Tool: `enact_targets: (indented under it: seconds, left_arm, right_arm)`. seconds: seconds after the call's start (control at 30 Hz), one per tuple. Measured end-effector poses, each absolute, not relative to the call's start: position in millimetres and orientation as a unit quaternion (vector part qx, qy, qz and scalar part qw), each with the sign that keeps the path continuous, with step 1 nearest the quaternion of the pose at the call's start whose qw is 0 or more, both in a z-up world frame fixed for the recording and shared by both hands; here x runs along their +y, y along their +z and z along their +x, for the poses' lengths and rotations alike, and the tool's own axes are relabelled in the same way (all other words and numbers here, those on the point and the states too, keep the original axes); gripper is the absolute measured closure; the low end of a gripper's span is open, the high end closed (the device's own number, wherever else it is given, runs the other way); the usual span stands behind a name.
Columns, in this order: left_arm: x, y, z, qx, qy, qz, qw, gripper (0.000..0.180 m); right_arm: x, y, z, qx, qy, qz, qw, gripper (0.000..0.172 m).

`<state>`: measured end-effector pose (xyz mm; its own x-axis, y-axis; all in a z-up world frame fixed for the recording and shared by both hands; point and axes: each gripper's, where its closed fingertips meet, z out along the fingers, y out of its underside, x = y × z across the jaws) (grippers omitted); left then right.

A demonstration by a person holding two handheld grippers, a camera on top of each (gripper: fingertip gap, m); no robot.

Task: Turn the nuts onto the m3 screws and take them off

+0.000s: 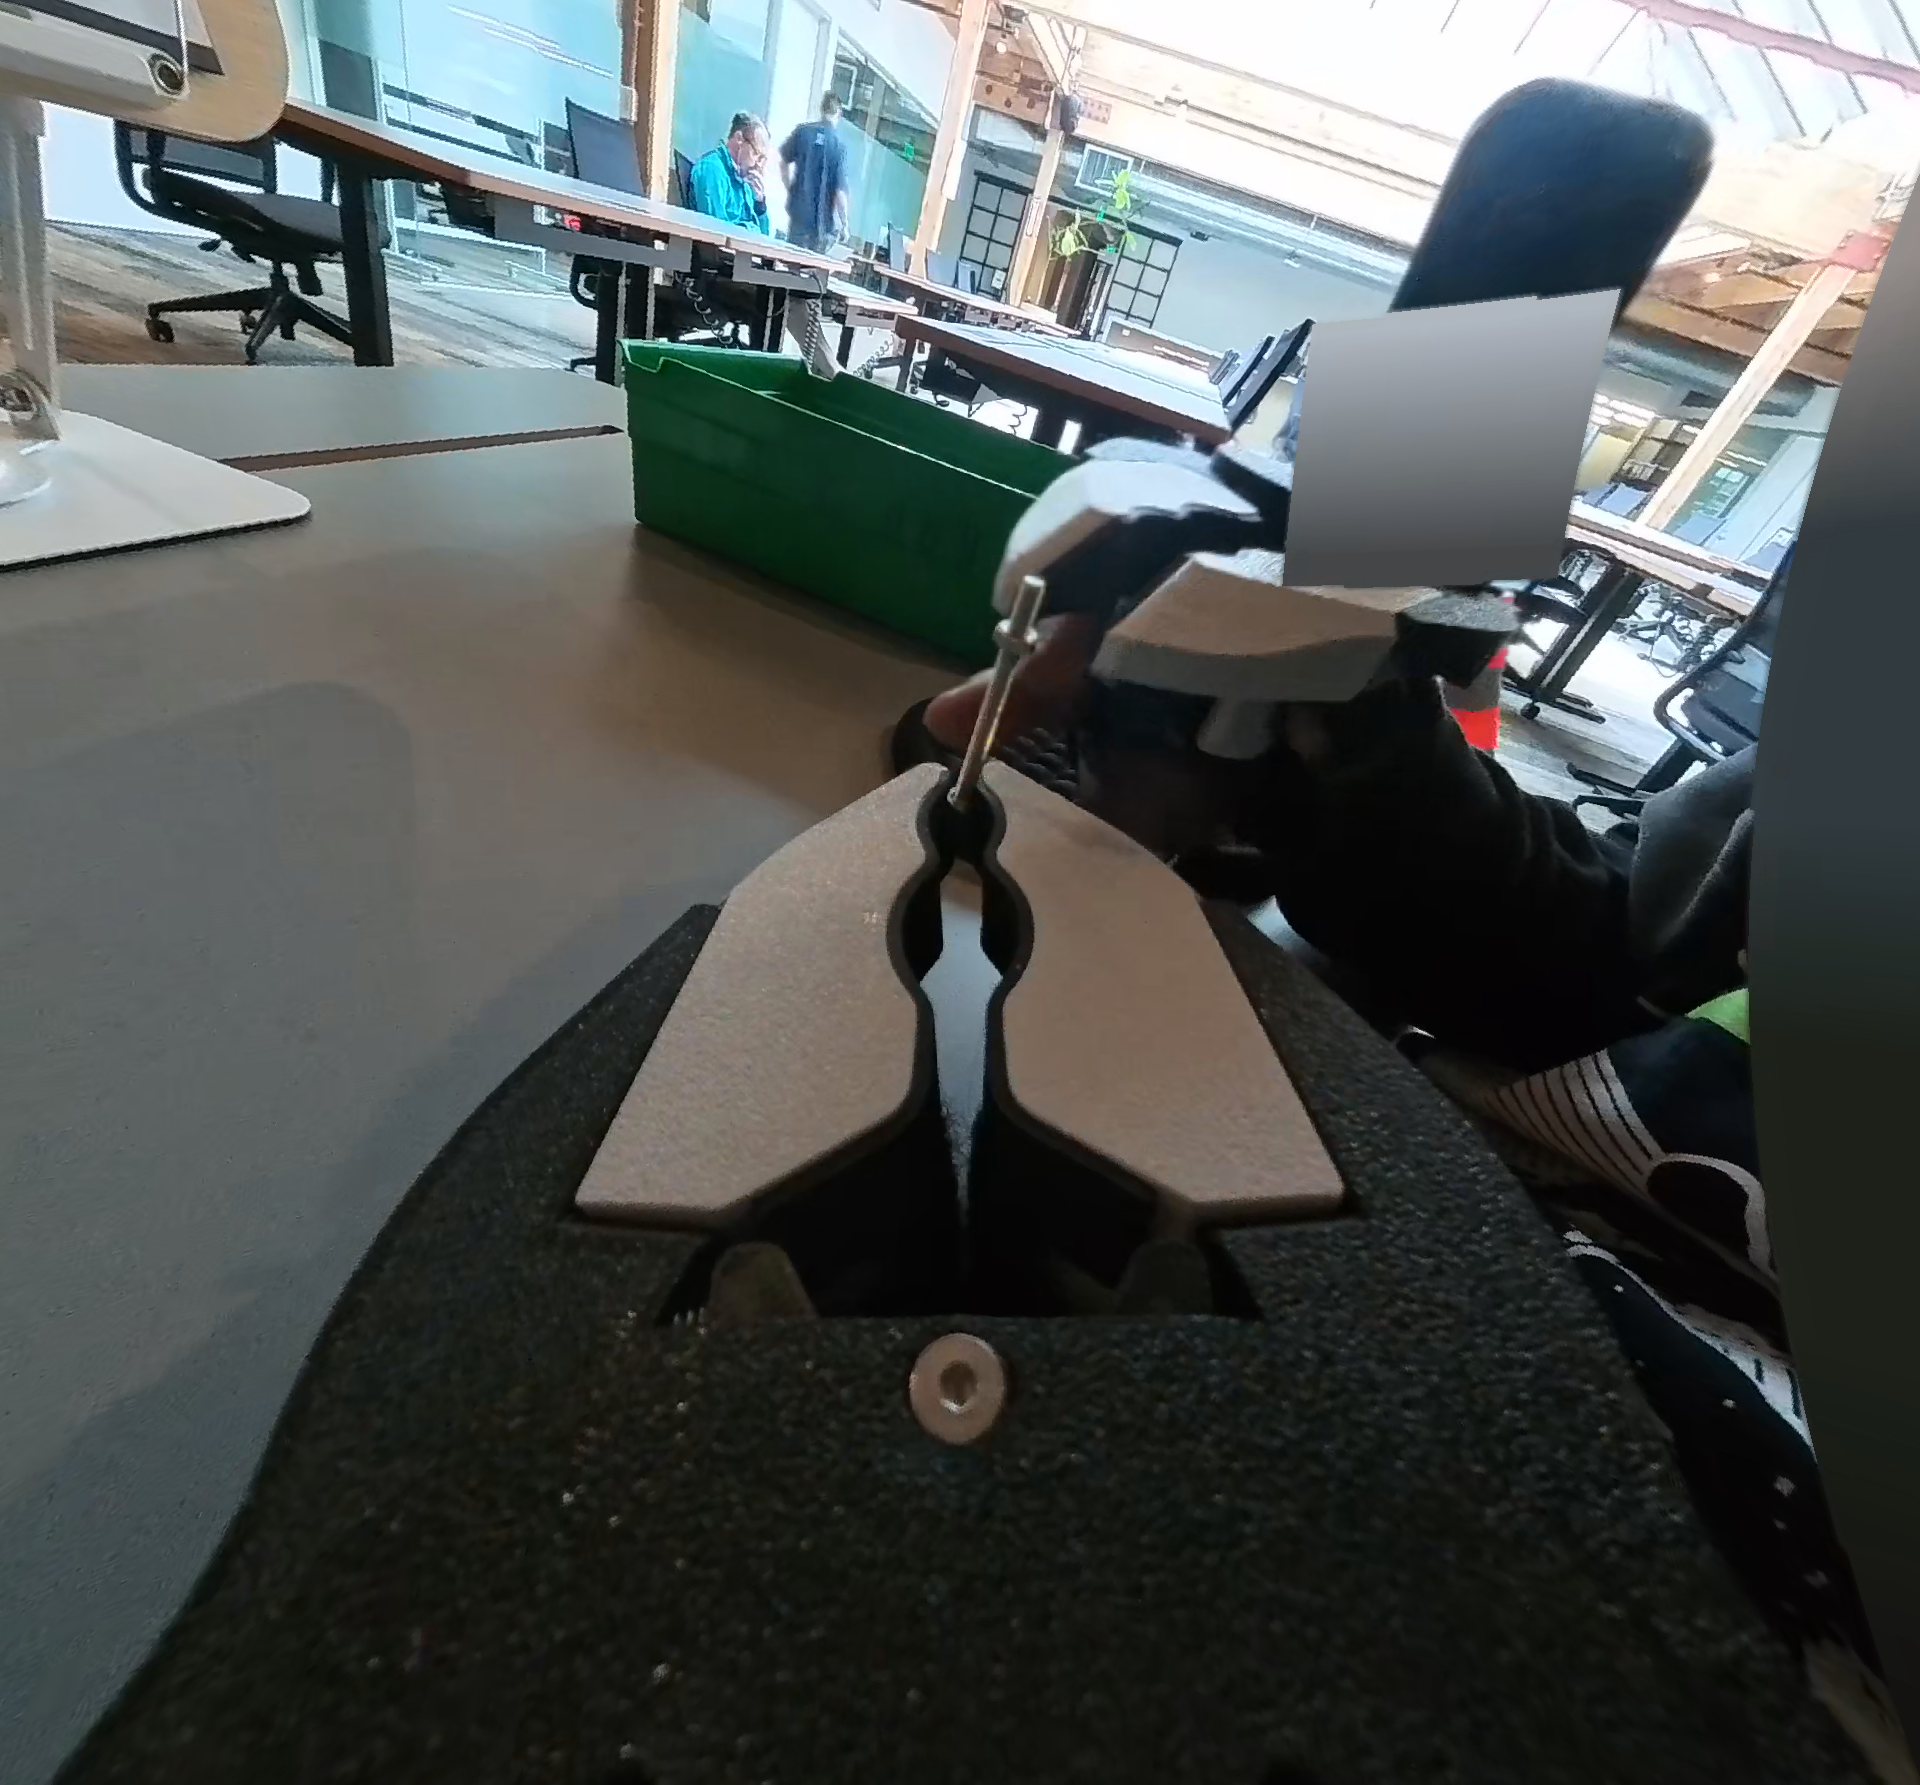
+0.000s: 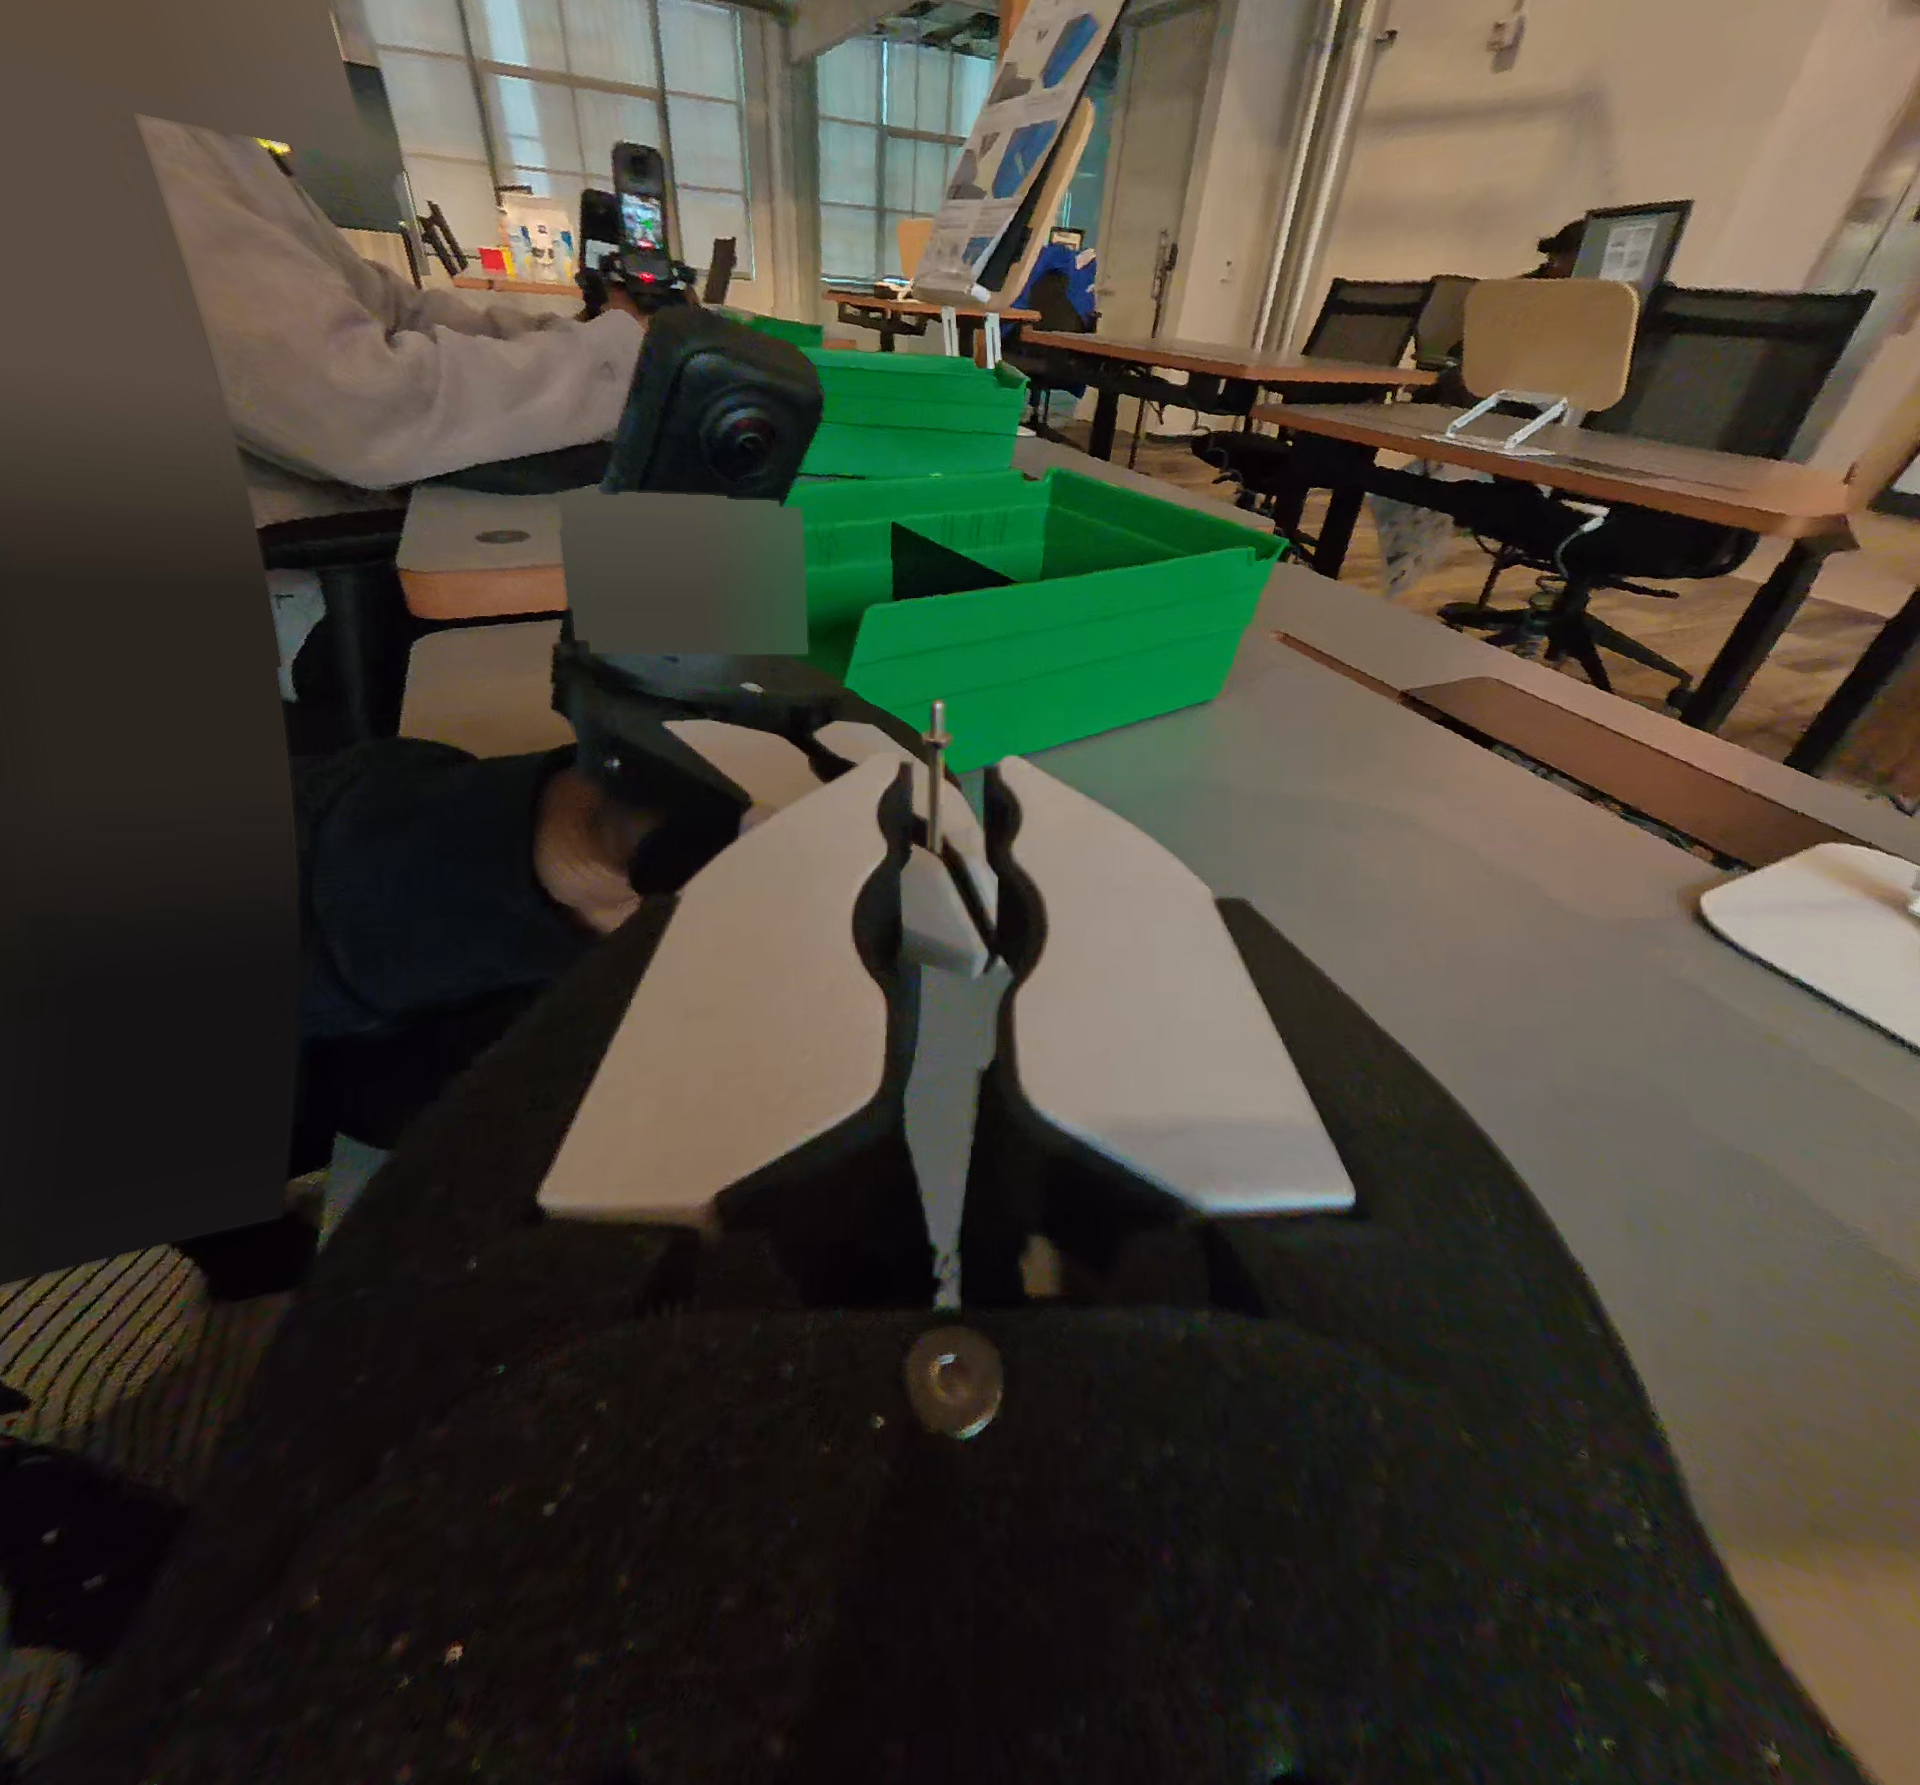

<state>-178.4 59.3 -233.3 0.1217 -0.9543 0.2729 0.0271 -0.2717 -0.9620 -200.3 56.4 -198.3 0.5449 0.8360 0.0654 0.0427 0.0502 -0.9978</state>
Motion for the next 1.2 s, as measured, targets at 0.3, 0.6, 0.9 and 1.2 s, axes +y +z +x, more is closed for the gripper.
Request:
enact_targets:
  seconds: [0.3, 0.6, 0.9, 1.2]
  left_arm:
    - [57, -233, -178, 0.398, -0.533, -0.589, 0.459, 0.179]
    - [52, -217, -189, 0.374, -0.598, -0.539, 0.460, 0.145]
    - [61, -209, -203, 0.332, -0.606, -0.531, 0.491, 0.143]
    - [57, -204, -207, 0.330, -0.615, -0.502, 0.511, 0.149]
  right_arm:
    - [63, -212, -215, -0.375, 0.302, -0.635, 0.604, 0.170]
    - [61, -201, -208, -0.349, 0.337, -0.634, 0.602, 0.171]
    - [62, -182, -195, -0.334, 0.340, -0.626, 0.618, 0.171]
    - [64, -183, -176, -0.327, 0.320, -0.640, 0.617, 0.171]
